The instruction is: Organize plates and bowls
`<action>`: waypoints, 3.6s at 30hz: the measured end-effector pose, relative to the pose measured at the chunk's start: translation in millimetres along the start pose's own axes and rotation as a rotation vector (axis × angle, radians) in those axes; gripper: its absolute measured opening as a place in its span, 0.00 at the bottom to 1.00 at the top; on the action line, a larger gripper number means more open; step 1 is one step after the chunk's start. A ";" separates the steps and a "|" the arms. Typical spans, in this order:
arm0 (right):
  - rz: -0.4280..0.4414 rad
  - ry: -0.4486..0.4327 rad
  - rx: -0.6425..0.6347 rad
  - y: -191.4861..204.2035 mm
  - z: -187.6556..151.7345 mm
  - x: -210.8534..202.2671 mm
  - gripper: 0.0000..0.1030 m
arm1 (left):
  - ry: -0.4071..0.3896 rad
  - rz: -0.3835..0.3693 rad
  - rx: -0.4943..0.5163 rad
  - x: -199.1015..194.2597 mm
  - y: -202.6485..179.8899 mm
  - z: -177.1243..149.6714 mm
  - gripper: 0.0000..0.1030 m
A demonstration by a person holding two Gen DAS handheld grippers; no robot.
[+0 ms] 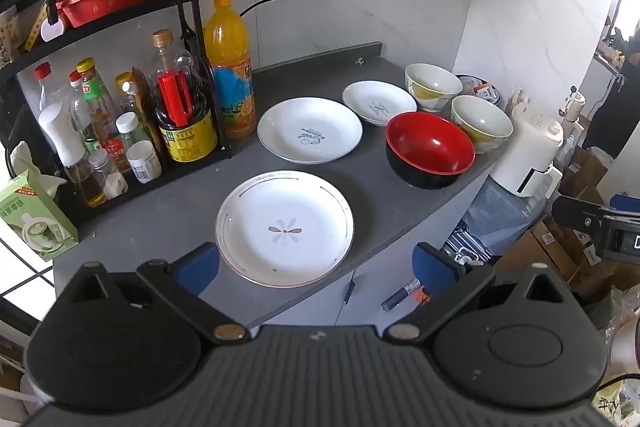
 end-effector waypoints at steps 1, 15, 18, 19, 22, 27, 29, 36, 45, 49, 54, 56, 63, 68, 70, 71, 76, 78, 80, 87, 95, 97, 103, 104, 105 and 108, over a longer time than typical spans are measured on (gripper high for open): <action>-0.008 0.003 0.000 3.2 -0.4 0.6 1.00 | 0.000 -0.002 0.002 0.4 -0.5 -0.9 0.99; -0.002 0.014 -0.010 16.0 -6.8 -2.2 1.00 | 0.013 0.004 -0.022 -6.1 6.1 -4.9 0.99; 0.000 0.014 -0.010 17.1 -7.2 -2.6 1.00 | 0.018 0.012 -0.020 -8.1 6.4 -5.7 0.99; 0.003 0.016 -0.012 17.6 -7.9 -2.9 1.00 | 0.019 0.012 -0.021 -8.4 6.9 -6.2 0.99; 0.001 0.017 -0.023 19.7 -8.5 -2.6 1.00 | 0.024 0.016 -0.032 -9.2 9.0 -8.0 0.99; 0.004 0.018 -0.024 22.2 -7.8 -3.2 1.00 | 0.026 0.022 -0.039 -10.7 12.3 -10.8 0.99; 0.007 0.018 -0.028 22.8 -7.7 -3.6 1.00 | 0.025 0.023 -0.041 -11.6 13.8 -11.1 0.99; 0.010 0.020 -0.032 24.3 -8.2 -5.0 1.00 | 0.023 0.027 -0.045 -12.7 16.9 -11.7 0.99; 0.006 0.017 -0.031 24.9 -9.3 -5.8 1.00 | 0.023 0.027 -0.041 -14.1 18.4 -12.9 0.99; 0.006 0.015 -0.032 23.7 -7.3 -6.5 1.00 | 0.022 0.027 -0.036 -14.3 19.0 -12.0 0.99; 0.008 0.013 -0.034 23.4 -5.9 -6.3 1.00 | 0.020 0.029 -0.036 -14.0 19.0 -11.1 0.99; 0.007 0.013 -0.035 23.4 -5.4 -6.1 1.00 | 0.020 0.030 -0.036 -13.6 18.5 -9.5 0.99; 0.003 0.014 -0.034 23.6 -4.6 -5.2 1.00 | 0.022 0.026 -0.034 -11.7 17.4 -8.4 0.99; -0.001 0.010 -0.039 23.7 -5.1 -4.3 1.00 | 0.019 0.023 -0.036 -11.2 18.7 -9.6 0.99; -0.004 0.009 -0.039 23.7 -5.0 -4.1 1.00 | 0.019 0.023 -0.038 -10.8 19.4 -9.7 0.99; -0.005 0.008 -0.039 23.5 -5.4 -3.8 1.00 | 0.018 0.022 -0.039 -10.7 19.8 -9.7 0.99; -0.007 0.006 -0.039 23.8 -5.0 -3.3 1.00 | 0.014 0.024 -0.038 -11.6 21.5 -10.3 0.99; -0.007 0.007 -0.038 23.4 -5.1 -3.4 1.00 | 0.014 0.024 -0.040 -11.5 23.7 -10.7 0.99; -0.006 0.006 -0.038 23.2 -5.1 -3.4 1.00 | 0.015 0.023 -0.042 -11.4 25.7 -10.6 0.99; -0.024 -0.007 -0.030 33.4 -6.2 -0.6 1.00 | 0.007 0.013 -0.031 -9.1 32.8 -9.2 0.99; -0.045 -0.022 0.008 50.5 -11.2 7.5 1.00 | 0.005 0.010 -0.034 2.0 57.7 -10.2 0.99; -0.054 -0.023 0.016 54.0 -12.4 10.5 1.00 | 0.009 0.012 -0.032 5.1 64.4 -10.0 0.99; -0.069 -0.035 0.048 63.5 -14.0 17.3 1.00 | -0.005 0.012 -0.015 12.7 82.3 -5.7 0.99; -0.072 -0.037 0.054 64.5 -13.7 17.8 1.00 | -0.007 0.007 -0.017 14.0 84.3 -4.9 0.99; -0.073 -0.040 0.062 64.5 -12.7 18.4 1.00 | -0.009 0.003 -0.016 15.3 86.4 -3.8 0.99; -0.073 -0.044 0.082 65.4 -10.0 20.5 1.00 | -0.013 -0.004 -0.008 20.0 90.1 -0.3 0.99</action>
Point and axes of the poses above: each gripper's, at about its wrist camera, not at the fingertips, and x roughly the way its jaws point, y to its left, z to its top, the point moved 7 cm from there along x, roughly the way its jaws point, and after that the axes turned 14 degrees about x, right-handed, at the moved point
